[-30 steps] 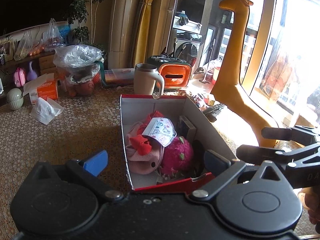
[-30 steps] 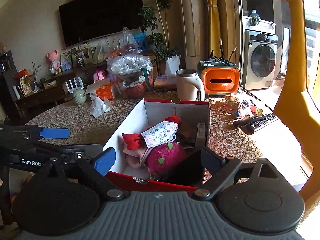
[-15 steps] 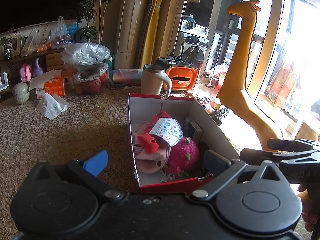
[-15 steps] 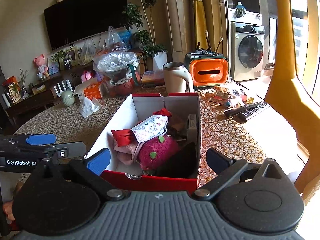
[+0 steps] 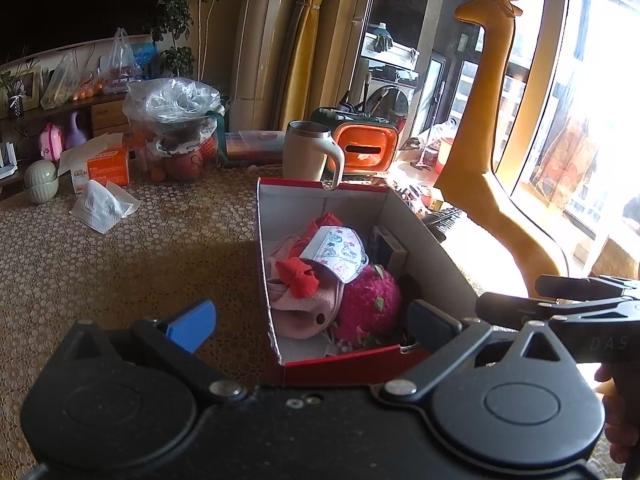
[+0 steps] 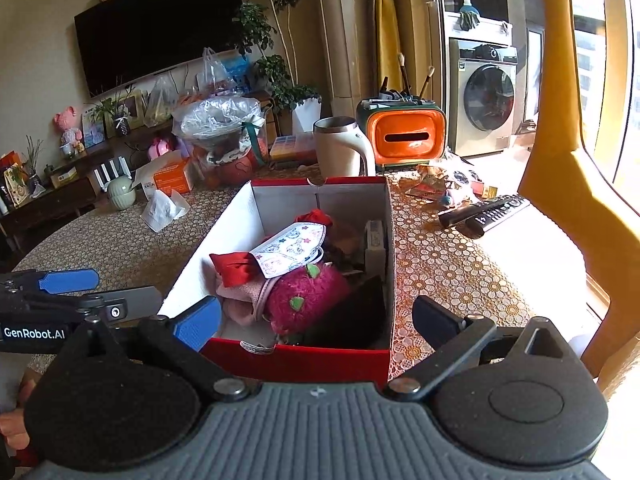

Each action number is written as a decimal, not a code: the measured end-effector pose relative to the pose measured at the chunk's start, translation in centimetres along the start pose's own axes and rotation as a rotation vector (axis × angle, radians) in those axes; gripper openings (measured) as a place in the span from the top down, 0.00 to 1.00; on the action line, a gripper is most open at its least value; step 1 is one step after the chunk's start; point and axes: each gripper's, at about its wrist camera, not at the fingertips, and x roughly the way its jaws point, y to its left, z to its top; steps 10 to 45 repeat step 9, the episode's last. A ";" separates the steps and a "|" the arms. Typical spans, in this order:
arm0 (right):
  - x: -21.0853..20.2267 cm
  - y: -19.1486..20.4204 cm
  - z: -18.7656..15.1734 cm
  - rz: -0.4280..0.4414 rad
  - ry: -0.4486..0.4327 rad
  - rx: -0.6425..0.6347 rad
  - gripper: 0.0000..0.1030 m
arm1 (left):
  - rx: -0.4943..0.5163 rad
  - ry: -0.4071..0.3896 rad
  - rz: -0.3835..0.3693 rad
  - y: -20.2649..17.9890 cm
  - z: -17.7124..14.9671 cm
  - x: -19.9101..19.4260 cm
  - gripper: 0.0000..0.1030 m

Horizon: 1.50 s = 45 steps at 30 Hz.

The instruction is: Organize objects

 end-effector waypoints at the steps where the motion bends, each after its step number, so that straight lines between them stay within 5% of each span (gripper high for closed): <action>1: 0.0 0.0 0.0 -0.003 0.001 0.002 0.00 | 0.002 0.000 0.001 0.0 -0.1 0.0 0.01; 45: 0.2 0.0 -0.1 -0.016 0.014 0.009 0.00 | -0.004 0.000 -0.004 0.0 -0.2 0.0 0.01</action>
